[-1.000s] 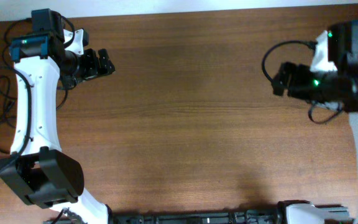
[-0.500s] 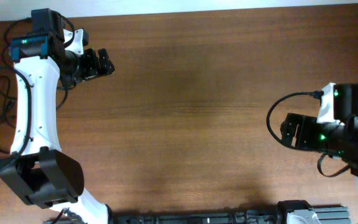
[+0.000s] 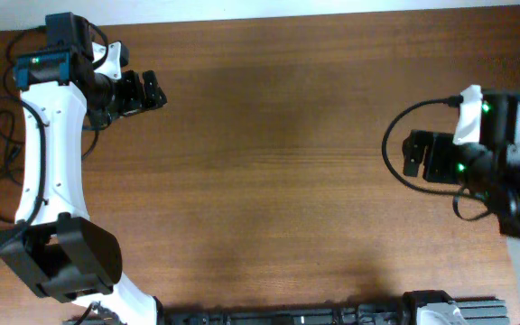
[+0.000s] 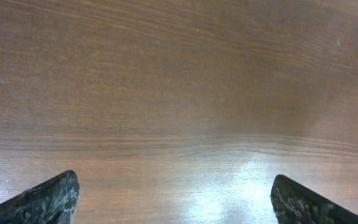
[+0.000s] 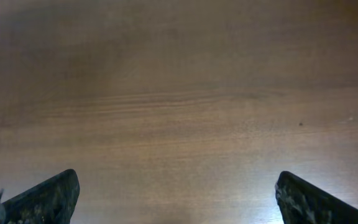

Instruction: Untangle cables

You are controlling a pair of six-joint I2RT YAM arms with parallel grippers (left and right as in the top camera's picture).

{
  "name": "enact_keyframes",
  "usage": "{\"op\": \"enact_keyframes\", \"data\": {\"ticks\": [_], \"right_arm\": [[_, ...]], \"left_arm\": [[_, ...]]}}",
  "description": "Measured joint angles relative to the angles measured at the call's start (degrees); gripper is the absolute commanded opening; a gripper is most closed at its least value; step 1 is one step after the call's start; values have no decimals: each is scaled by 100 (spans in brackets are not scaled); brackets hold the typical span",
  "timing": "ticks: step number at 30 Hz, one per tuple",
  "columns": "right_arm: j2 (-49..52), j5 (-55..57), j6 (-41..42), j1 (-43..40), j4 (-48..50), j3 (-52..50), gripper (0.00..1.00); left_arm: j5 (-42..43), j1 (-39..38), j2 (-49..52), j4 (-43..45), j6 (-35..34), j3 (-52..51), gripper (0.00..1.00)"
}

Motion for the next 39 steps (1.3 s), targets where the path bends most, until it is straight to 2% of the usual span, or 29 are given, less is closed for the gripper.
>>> {"op": "enact_keyframes", "data": {"ticks": [1,4,7,8,10,15,19,27,30,31,39], "right_arm": [[-243,-2,-70,0,175,-164,98],[-1274,-11,-192,0,1569,-1611,98],[-1989,-249,-262,0,2715,-3475,98],[-2028,-348,-273,0,2855,-3803,98],[-2594,-549,-275,0,3954,-4627,98],[-4885,-702,-282,4,4833,-6041,98],[-5939,-699,-299,7,5274,-6655,98],[-6205,-647,-317,4,7560,-8115,98],[-6205,-542,-323,4,7418,-8188,98],[-6214,-474,-341,4,6955,-8190,98],[-6207,-310,-463,-334,6942,-8190,98]], "left_arm": [[-2,0,0,0,0,0,99],[-22,0,0,0,0,0,99],[-17,0,0,-4,0,-4,99],[-17,0,0,-2,0,-4,99],[-20,0,0,-4,0,-4,99],[-17,0,-4,-2,0,-7,99],[-17,0,-4,-2,0,-7,99],[-17,0,-7,0,0,-7,99],[-17,0,-7,-2,0,-7,99],[-17,0,-7,-2,0,-7,99],[-17,0,-7,-2,0,-7,99]]}}
